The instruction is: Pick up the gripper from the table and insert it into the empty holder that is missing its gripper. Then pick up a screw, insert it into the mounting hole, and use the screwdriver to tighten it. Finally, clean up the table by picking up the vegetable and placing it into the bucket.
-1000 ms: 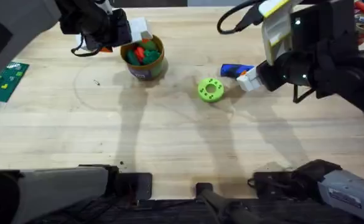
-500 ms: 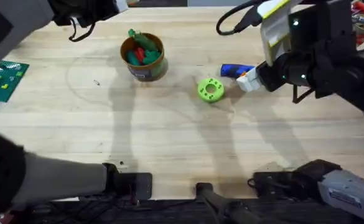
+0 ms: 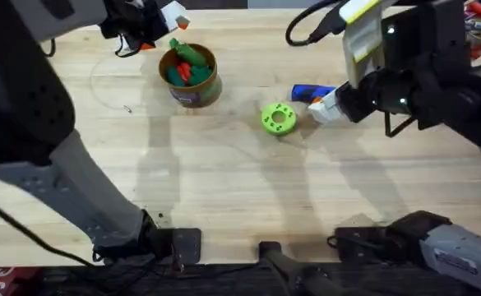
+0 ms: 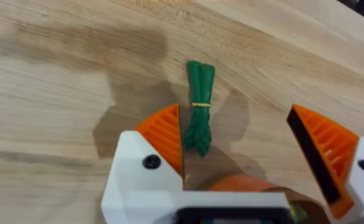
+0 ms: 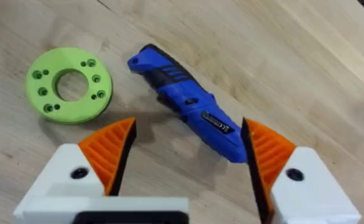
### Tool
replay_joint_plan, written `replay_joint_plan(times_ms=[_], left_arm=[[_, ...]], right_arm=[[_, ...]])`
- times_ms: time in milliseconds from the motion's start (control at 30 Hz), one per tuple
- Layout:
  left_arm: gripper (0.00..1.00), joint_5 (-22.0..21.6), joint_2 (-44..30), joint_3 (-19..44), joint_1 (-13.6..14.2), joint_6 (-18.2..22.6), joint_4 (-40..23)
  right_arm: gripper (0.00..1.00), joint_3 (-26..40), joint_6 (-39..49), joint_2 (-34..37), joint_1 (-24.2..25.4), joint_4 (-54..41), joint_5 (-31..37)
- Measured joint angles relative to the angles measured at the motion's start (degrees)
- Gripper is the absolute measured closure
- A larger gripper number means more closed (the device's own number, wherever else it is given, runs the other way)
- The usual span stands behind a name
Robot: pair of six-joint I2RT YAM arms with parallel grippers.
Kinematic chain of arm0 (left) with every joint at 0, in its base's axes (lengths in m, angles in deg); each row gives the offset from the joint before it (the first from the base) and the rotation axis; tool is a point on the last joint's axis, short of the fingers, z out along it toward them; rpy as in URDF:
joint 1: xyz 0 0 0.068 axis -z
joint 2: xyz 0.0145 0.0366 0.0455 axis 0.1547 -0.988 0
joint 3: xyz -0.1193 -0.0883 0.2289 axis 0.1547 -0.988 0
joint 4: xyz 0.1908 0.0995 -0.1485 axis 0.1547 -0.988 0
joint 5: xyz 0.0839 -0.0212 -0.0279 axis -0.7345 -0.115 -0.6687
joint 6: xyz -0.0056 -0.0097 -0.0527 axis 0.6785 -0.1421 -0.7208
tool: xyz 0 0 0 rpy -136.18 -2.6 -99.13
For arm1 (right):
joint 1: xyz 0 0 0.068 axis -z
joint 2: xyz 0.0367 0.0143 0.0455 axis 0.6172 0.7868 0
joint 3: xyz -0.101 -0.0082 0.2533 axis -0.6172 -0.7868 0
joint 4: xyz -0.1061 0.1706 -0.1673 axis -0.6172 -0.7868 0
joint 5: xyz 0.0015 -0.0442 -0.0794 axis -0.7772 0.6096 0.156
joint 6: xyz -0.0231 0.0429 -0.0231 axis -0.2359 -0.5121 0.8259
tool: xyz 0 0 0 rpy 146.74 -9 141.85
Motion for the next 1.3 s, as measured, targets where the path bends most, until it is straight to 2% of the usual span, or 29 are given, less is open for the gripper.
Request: replay_joint_plan(times_ms=[533,567,633,667,733,833,867,1033,1167,1300], left_arm=[[0.026,1.19,-7.34,1.63,-0.22,-0.8,-0.52],[0.055,1.19,-7.35,1.72,-0.22,-0.86,-0.72],[0.188,1.19,-7.35,1.78,-0.22,-1.1,-1.11],[0.297,1.21,-7.36,1.78,-0.2,-1.07,-1.25],[0.577,1.21,-7.41,1.78,-0.21,-1.11,-1.34],[0.886,1.24,-7.55,1.78,-0.2,-1.07,-1.51],[0.959,1.24,-7.58,1.83,-0.2,-0.92,-1.41],[0.98,2.19,-7.56,2.65,-0.45,-0.82,-3.05],[0.981,4.01,-7.69,6.13,-1.41,-0.81,-9.62],[0.981,4.67,-7.99,12.66,-3.08,-0.34,-17.64]], right_arm=[[0.019,0.0,0.0,0.0,0.0,0.0,-0.21],[0.019,0.0,0.0,0.0,0.0,0.02,-0.21],[0.019,0.0,0.0,0.0,0.0,0.02,-0.21],[0.019,0.0,0.0,0.0,0.0,0.01,-0.21],[0.019,0.0,0.0,0.0,0.0,0.01,-0.21],[0.019,0.0,0.02,0.0,0.0,0.0,-0.21],[0.019,0.0,0.0,0.0,0.0,0.0,-0.22],[0.019,0.0,0.01,0.0,0.0,0.01,-0.21],[0.019,0.0,0.0,0.0,0.0,0.02,-0.21],[0.019,0.0,0.01,0.0,0.0,0.02,-0.21]])
